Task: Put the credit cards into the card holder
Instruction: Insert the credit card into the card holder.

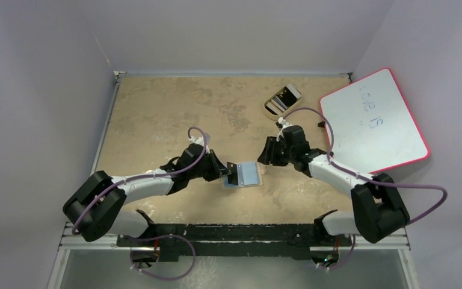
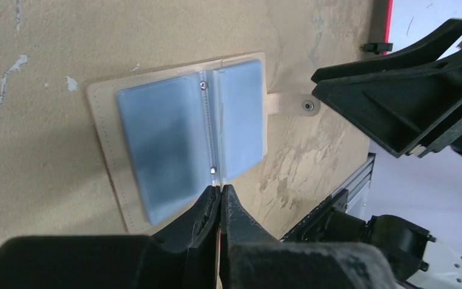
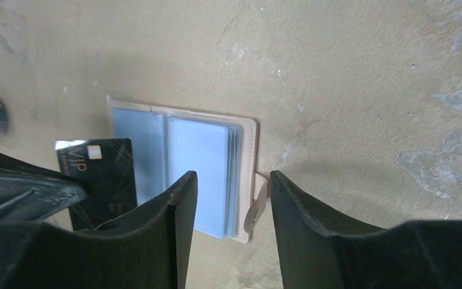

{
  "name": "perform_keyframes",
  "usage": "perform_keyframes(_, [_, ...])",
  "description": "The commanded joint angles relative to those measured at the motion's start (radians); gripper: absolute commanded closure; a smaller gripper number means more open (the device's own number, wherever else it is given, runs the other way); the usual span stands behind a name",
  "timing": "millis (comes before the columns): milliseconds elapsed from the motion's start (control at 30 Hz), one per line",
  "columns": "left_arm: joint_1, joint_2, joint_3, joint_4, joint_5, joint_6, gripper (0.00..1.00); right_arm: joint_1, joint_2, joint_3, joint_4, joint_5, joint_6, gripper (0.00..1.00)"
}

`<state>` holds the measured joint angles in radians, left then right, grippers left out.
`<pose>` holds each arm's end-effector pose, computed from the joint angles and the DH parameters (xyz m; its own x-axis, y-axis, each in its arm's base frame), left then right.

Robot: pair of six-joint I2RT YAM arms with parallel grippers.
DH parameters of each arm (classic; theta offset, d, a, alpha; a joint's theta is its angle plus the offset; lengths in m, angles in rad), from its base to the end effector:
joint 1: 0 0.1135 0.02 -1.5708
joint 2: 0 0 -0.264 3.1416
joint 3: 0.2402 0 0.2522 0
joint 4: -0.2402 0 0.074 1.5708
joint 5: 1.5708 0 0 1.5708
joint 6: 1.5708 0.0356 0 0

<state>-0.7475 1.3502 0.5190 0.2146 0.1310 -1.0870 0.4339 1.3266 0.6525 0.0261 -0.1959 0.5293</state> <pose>0.1881 -0.1807 0.1674 -0.8631 -0.3967 -0.3126 -0.0256 0.6525 -0.7574 0.2437 0.1206 0.1979 -0.7520 0.1974 -0.6289 -0.2009 0.8400 0.5040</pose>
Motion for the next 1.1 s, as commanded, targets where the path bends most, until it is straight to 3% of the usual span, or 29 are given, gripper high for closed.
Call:
perform_keyframes(0, [0.048, 0.016, -0.038, 0.200, 0.113, -0.065, 1.00, 0.025, 0.051, 0.047, -0.015, 0.048, -0.033, 0.50])
perform_keyframes(167, [0.062, 0.044, -0.044, 0.237, 0.155, -0.065, 1.00, 0.040, 0.109, 0.053, -0.019, 0.056, -0.034, 0.55])
perform_keyframes(400, [0.071, 0.096, -0.030, 0.254, 0.193, -0.048, 1.00, 0.046, 0.105, 0.027, 0.003, 0.077, -0.014, 0.84])
perform_keyframes(533, [0.080, 0.118, -0.029, 0.253, 0.202, -0.033, 1.00, 0.047, 0.115, 0.024, 0.011, 0.071, -0.015, 0.92])
perform_keyframes(1067, [0.084, 0.202, -0.023, 0.315, 0.222, -0.031, 1.00, 0.046, 0.126, -0.004, 0.047, 0.050, -0.011, 0.92])
